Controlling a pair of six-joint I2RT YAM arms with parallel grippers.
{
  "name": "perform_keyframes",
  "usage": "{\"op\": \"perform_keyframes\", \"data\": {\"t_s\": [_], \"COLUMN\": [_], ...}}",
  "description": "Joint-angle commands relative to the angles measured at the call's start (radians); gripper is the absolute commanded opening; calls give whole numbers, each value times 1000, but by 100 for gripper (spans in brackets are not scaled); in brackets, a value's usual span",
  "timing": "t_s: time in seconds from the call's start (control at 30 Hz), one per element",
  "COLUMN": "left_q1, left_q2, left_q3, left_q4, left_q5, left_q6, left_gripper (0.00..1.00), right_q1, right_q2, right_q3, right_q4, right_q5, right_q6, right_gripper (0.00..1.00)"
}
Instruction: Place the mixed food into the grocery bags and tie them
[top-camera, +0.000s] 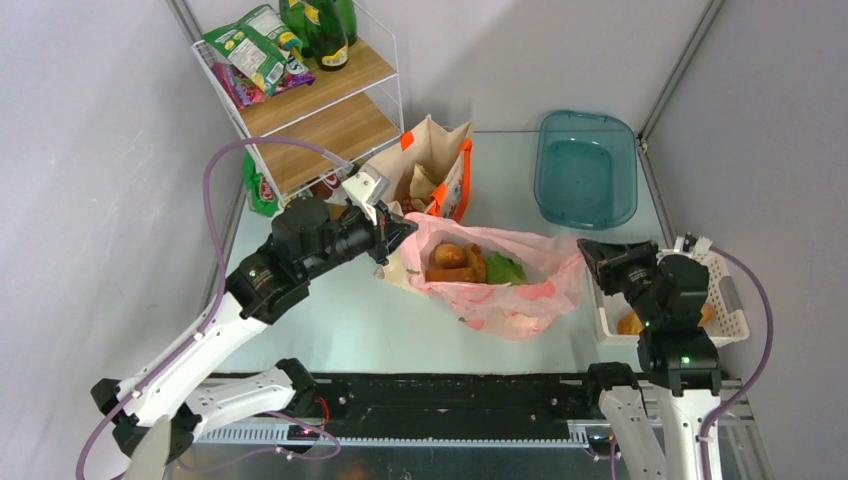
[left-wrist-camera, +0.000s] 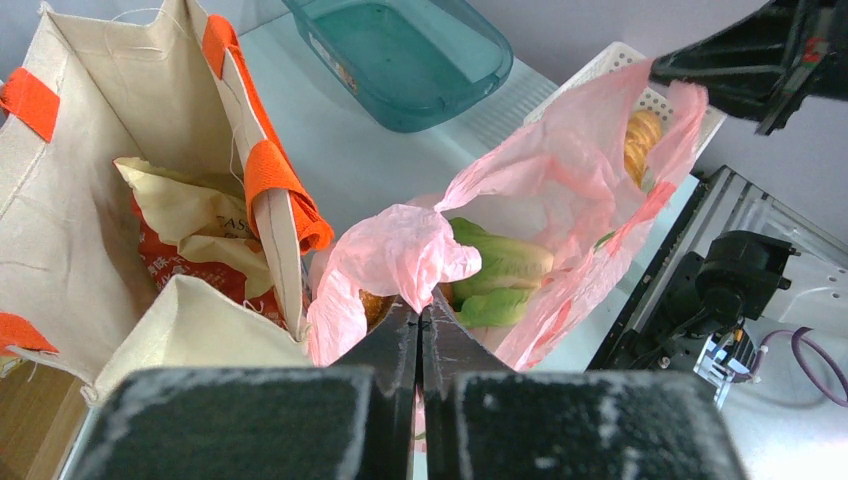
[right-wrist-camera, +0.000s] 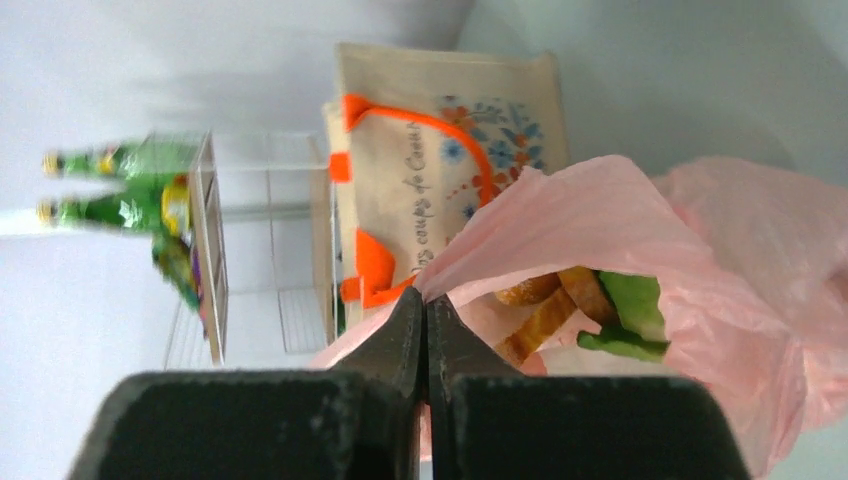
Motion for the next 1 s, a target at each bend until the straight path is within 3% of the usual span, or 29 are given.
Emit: {"op": "perform_keyframes", "data": {"t_s": [0.0,0.1,0.23,0.4,0.57,0.83,0.97], "left_q1": [5,5,4,-33,-103,-138,-138], "left_q2": [-4,14,37,44,133,126,42], "left_q3": [3,27,89,272,515,287,300], "left_q4": [31,31,28,13,-3,-3,-3], "left_q5": [-11,-14,-39,-62,19,-34,-136], "left_q6": [-4,-42,-160,-231,-307,-393,-351], "left_gripper": [0,0,0,0,0,0,0], "right_q1": [-2,-2,-2,-3,-11,-11,-12], "right_q2": [-1,52,130,149,170,325,322], "right_q3": [116,269,485,445,402,899,769], "right_q4": [266,343,299,117,20,-4,108], "right_q5": [-160,-291,-431,-301,-172,-293,-415], "right_q6": [-278,-360,-424,-536,-614,-604,-511], "right_gripper": [0,0,0,0,0,0,0]}}
